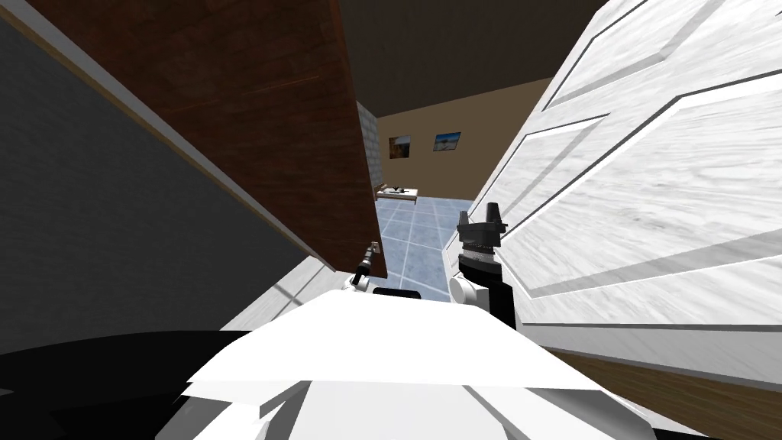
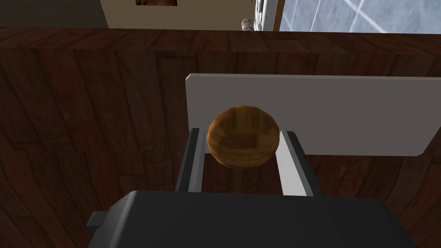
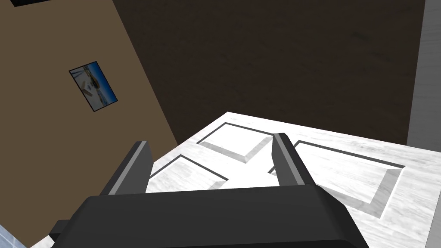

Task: Push the door open

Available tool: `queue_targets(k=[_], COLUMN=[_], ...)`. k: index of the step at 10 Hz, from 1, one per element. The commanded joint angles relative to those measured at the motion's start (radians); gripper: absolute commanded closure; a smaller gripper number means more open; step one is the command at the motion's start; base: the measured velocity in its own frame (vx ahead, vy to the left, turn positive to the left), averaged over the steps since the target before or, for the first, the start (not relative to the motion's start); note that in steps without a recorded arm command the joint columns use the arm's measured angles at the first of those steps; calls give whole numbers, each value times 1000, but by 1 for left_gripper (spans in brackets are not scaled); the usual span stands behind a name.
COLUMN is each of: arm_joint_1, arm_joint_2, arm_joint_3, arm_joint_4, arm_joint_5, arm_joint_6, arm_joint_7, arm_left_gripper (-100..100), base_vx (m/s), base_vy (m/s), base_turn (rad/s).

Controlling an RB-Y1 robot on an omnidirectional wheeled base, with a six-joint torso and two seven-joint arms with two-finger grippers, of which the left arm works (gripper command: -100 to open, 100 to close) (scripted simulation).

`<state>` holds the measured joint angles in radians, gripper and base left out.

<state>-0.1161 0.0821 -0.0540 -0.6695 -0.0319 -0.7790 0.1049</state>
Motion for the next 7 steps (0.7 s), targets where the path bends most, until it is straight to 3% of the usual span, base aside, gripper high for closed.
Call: queue_targets(k=[1,5,7], arm_joint_1=[-7,-2,-2], arm_joint_2=[18,26,26], arm_joint_3=[23,54,54], arm_joint_4=[6,4,4], arm_joint_5=[6,8,8], arm_joint_6=[-12,-12,-12], arm_joint_7=[4,9,9], arm_left_gripper=[100,100,100], base_vx=[168,193,95], base_vy=[-76,-108,-54], base_turn=[94,118,36])
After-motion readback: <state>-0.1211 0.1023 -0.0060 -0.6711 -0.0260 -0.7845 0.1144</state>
